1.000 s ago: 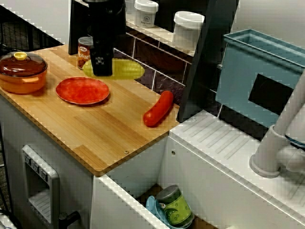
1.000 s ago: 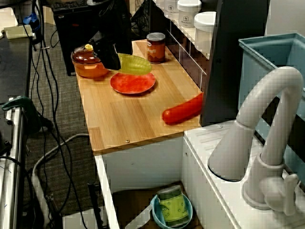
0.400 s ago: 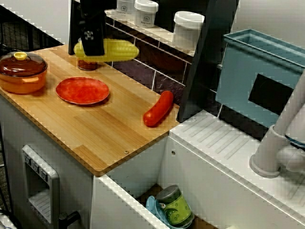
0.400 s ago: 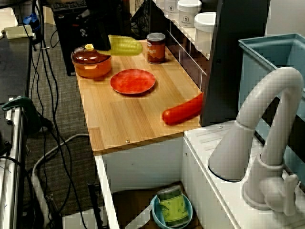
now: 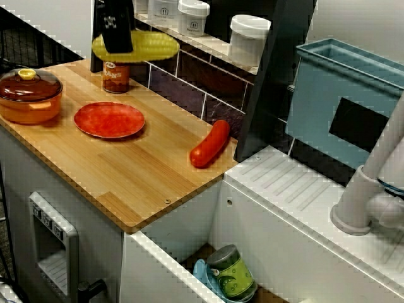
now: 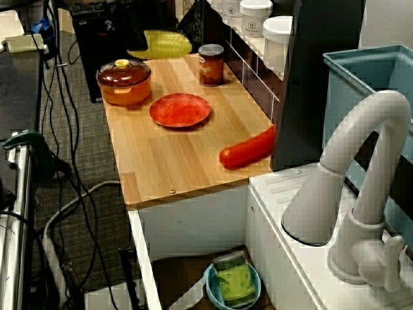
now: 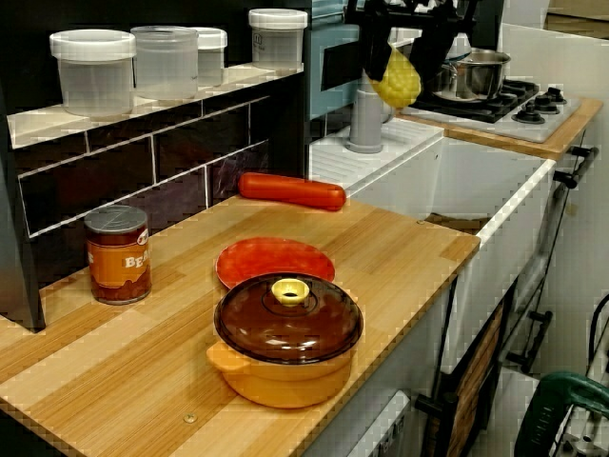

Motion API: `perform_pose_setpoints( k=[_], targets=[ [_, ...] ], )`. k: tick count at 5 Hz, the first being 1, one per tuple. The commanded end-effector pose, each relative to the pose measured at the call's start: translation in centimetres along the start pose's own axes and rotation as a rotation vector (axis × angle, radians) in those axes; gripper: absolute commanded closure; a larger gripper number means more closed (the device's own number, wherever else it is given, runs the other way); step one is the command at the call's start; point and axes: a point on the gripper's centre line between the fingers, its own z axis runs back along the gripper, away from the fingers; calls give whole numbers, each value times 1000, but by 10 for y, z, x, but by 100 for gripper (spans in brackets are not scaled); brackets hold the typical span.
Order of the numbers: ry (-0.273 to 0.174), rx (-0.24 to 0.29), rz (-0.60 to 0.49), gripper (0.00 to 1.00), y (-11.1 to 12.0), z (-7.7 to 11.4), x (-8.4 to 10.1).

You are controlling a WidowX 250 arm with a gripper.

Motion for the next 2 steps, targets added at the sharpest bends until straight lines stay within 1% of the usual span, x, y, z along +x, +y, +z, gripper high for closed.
perform_pose_setpoints(
  k=[1, 2],
  targets=[
    [-45, 29, 1, 100, 19, 27, 5],
    [-56, 18, 8, 100, 22, 35, 6]
  ],
)
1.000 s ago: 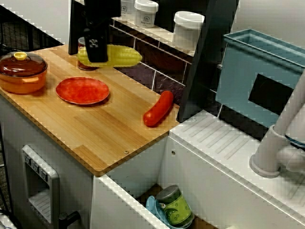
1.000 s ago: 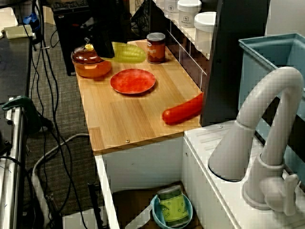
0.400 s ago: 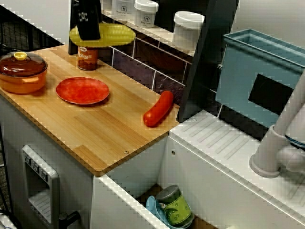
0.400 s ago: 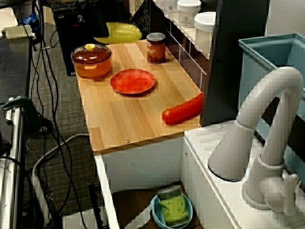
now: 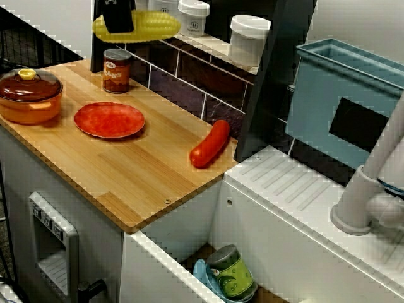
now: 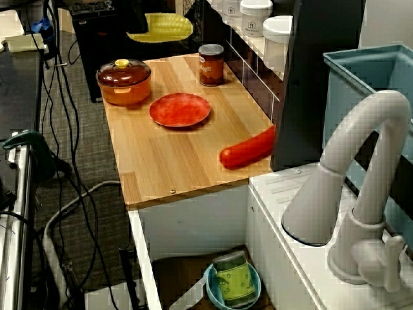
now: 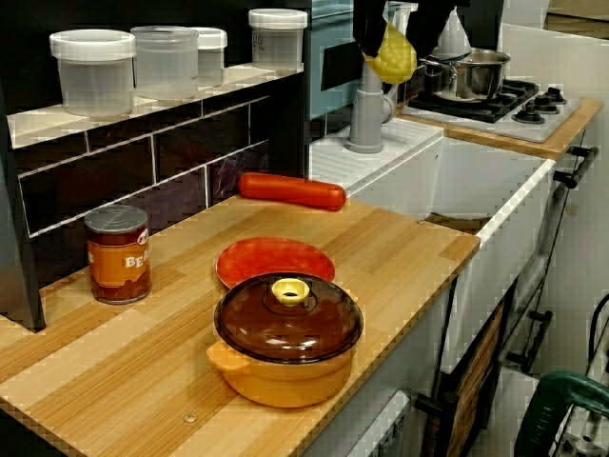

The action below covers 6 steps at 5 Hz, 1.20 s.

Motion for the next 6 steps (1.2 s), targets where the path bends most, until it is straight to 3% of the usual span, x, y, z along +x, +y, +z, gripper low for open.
perform_pose_setpoints(
  k=[1, 6],
  targets=[
    [-48, 23, 9, 100, 19, 27, 3],
    [-87, 6, 33, 100, 31, 59, 7]
  ],
)
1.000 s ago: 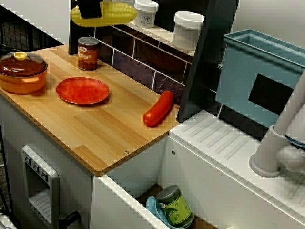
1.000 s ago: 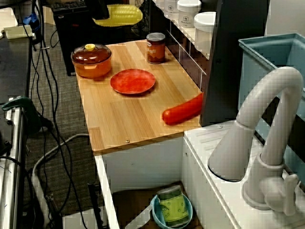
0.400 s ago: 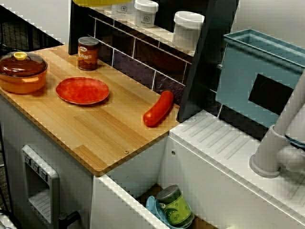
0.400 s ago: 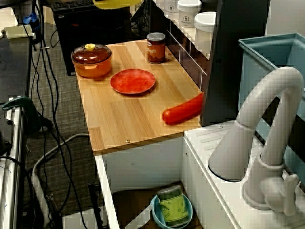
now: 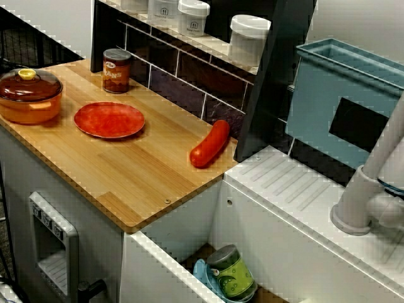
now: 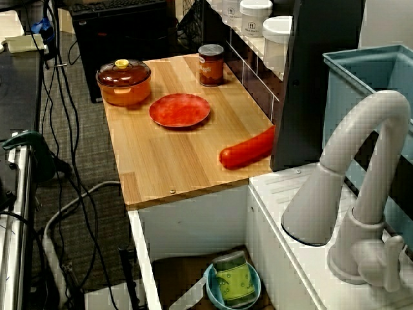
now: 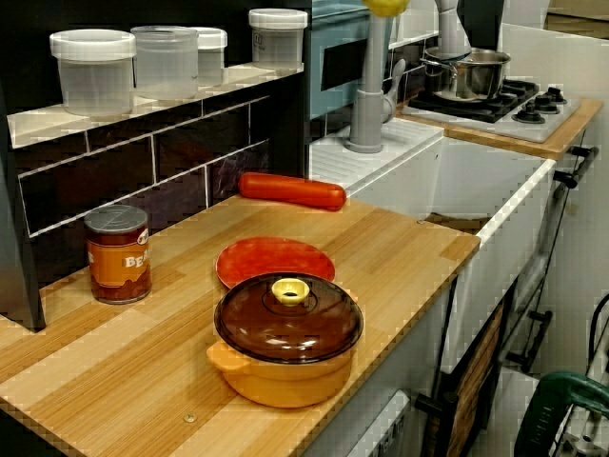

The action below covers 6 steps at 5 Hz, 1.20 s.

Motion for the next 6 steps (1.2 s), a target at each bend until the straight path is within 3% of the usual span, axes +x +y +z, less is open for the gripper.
perform_pose_setpoints(
  k=[1, 4, 6],
  targets=[
    [-36, 44, 2, 100, 12, 20, -1],
    [-49, 42, 17, 100, 19, 31, -3],
    [-41, 71, 48, 100, 24, 34, -6]
  ],
)
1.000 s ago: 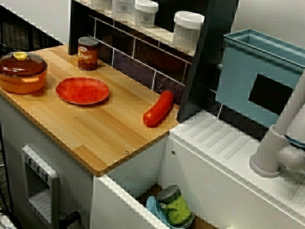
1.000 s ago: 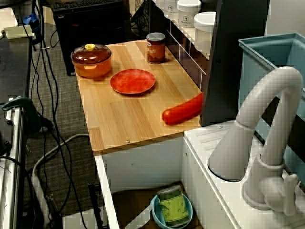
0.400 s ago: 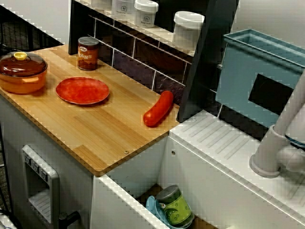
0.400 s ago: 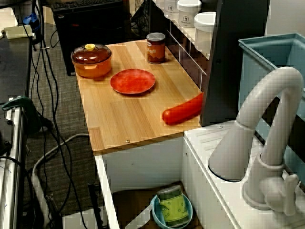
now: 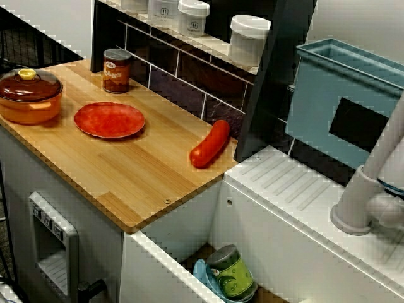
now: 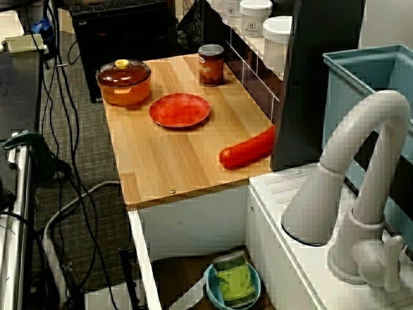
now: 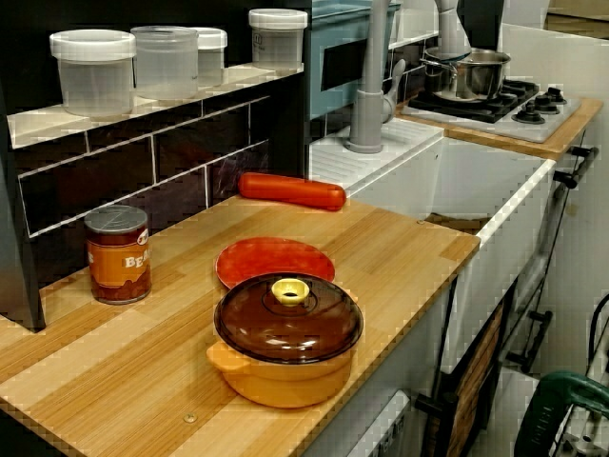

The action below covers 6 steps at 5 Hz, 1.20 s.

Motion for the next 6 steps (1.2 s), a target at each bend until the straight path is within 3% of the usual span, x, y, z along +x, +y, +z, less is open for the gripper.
perform_pose_setpoints(
  k=[1, 3, 5, 6],
  targets=[
    [-4, 71, 19, 100, 15, 9, -5],
    [21, 117, 42, 100, 15, -1, -9],
    [90, 219, 169, 100, 25, -12, -24],
    [119, 239, 208, 100, 31, -18, -32]
  ],
)
